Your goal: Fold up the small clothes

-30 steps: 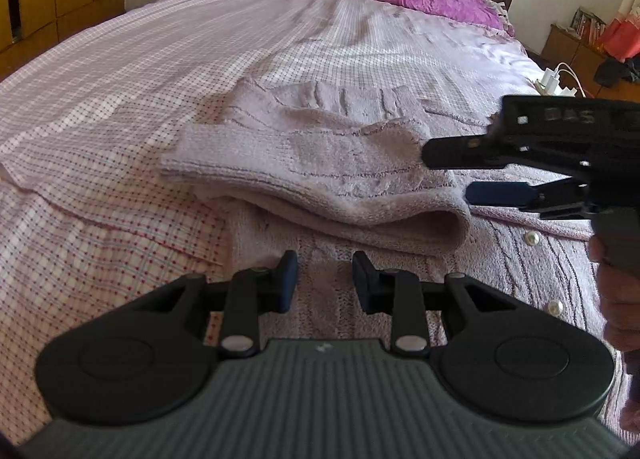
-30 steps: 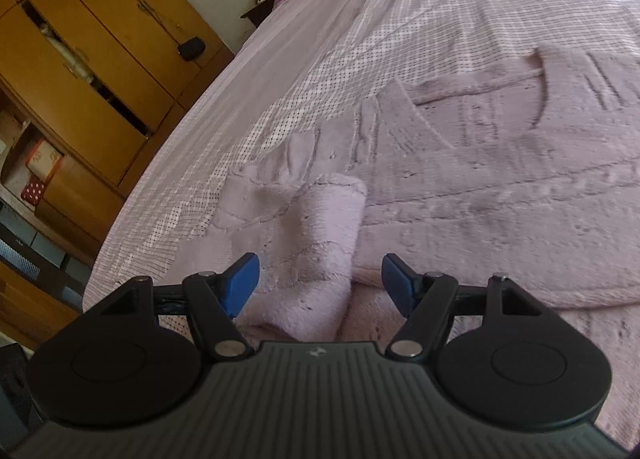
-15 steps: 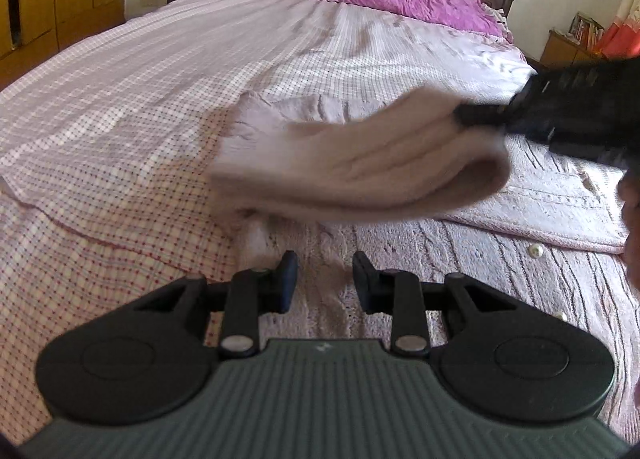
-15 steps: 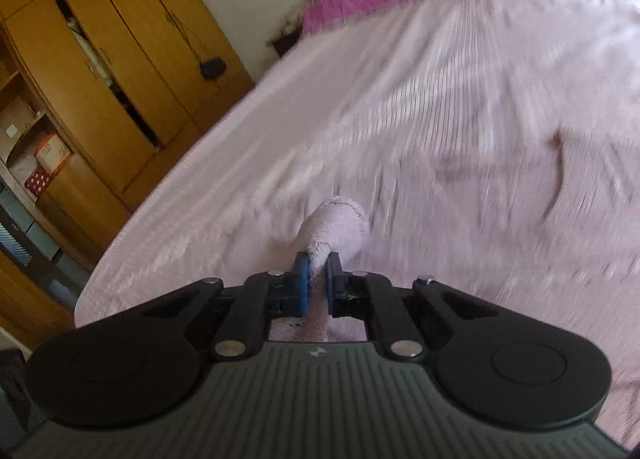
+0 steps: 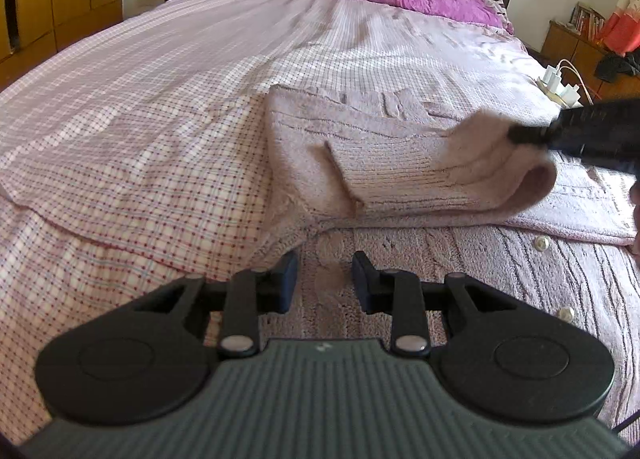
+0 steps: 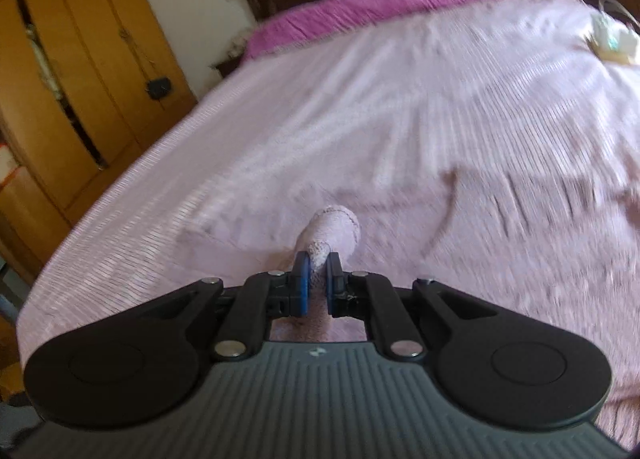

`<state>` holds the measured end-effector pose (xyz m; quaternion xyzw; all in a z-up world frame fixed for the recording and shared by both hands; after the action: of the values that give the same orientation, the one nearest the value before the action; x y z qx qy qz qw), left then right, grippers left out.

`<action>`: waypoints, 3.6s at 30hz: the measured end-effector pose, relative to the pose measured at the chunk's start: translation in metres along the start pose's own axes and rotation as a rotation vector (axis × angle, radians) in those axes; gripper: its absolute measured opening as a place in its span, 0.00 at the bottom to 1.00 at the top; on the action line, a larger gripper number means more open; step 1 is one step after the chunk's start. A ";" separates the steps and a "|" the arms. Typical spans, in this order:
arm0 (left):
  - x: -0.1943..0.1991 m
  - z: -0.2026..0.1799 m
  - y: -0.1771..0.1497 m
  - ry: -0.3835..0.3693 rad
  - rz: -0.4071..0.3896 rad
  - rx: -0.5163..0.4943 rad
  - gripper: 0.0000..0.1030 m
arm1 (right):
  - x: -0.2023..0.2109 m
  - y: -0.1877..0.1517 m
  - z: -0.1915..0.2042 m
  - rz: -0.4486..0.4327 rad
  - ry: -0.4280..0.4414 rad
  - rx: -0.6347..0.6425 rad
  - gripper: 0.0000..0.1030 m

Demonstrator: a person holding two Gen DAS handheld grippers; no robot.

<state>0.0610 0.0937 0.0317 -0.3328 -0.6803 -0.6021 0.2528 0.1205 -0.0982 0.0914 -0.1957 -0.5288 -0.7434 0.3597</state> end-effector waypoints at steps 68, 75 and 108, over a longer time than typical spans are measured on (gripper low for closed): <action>-0.017 -0.023 0.007 -0.008 -0.099 -0.123 0.31 | 0.126 0.053 -0.029 -0.349 -0.016 0.030 0.07; -0.005 0.008 0.015 0.064 -0.203 0.076 0.31 | 0.132 0.033 -0.048 -0.367 -0.023 0.031 0.07; 0.023 0.005 0.084 -0.012 -0.107 -0.046 0.31 | 0.144 -0.077 -0.130 -0.189 -0.122 -0.143 0.50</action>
<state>0.1102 0.1065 0.1030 -0.3050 -0.6847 -0.6283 0.2084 -0.0205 -0.2516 0.0911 -0.2149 -0.5116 -0.7965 0.2402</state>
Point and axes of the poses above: each gripper's, at about its wrist camera, not at the fingertips, and x roughly against the way its jaws point, z to its left, y to its top, the point moved 2 cm from there along -x, roughly the way its jaws point, and after that the axes turned 5 degrees about z, right-handed, at the moved point
